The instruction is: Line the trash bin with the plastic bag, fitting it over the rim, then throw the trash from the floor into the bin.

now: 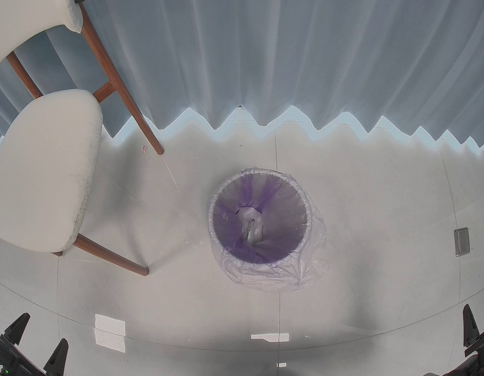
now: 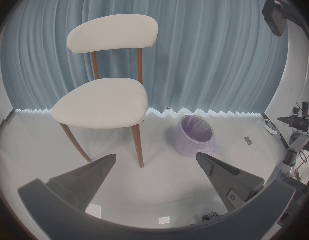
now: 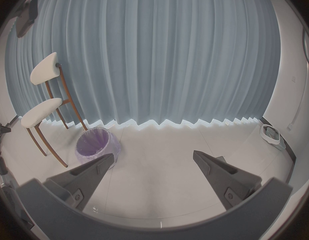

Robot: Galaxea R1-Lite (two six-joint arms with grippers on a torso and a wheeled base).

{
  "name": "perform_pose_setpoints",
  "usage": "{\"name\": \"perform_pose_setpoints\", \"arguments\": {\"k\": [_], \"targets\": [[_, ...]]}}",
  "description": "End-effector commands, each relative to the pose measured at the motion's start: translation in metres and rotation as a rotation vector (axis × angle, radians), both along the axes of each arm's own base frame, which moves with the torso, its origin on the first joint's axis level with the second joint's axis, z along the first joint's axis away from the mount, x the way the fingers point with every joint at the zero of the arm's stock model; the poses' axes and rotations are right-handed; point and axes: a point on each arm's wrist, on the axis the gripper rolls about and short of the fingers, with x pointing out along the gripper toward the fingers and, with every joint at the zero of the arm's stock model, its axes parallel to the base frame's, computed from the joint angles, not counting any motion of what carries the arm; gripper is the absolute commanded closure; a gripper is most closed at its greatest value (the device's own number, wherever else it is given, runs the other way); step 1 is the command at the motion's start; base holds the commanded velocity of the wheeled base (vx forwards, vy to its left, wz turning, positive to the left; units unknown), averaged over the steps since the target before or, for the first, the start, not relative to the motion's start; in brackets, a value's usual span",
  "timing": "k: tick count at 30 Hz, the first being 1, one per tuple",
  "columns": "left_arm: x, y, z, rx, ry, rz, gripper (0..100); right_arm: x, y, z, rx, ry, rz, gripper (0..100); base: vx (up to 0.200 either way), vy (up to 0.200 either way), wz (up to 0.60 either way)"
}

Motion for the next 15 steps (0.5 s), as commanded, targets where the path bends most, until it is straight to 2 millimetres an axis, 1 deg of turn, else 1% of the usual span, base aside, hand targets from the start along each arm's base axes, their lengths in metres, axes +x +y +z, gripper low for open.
{"name": "perform_pose_setpoints", "arguments": {"k": [1, 4, 6, 10, 15], "targets": [[0.0008, -0.0002, -0.0049, 0.001, 0.015, 0.016, 0, 0.0004, 0.0, -0.0051, 0.0, 0.005, -0.001, 0, 0.0, 0.0, 0.0], [0.0003, -0.0021, -0.0054, 0.006, 0.017, 0.146, 0, 0.0004, 0.0, -0.0052, 0.0, 0.006, -0.001, 0, 0.0, 0.0, 0.0], [-0.0017, -0.0035, -0.0053, 0.001, -0.013, 0.22, 0, 0.0004, 0.0, -0.0052, 0.0, 0.006, -0.002, 0, 0.0, 0.0, 0.0], [-0.0068, -0.003, -0.0066, 0.013, -0.083, 0.173, 0, 0.0004, 0.0, -0.0051, 0.002, 0.005, 0.001, 0, 0.0, 0.0, 0.0], [-0.0068, -0.003, -0.0069, 0.008, -0.08, 0.178, 0, 0.0004, 0.0, -0.0052, 0.0, 0.006, -0.001, 0, 0.0, 0.0, 0.0]]}}
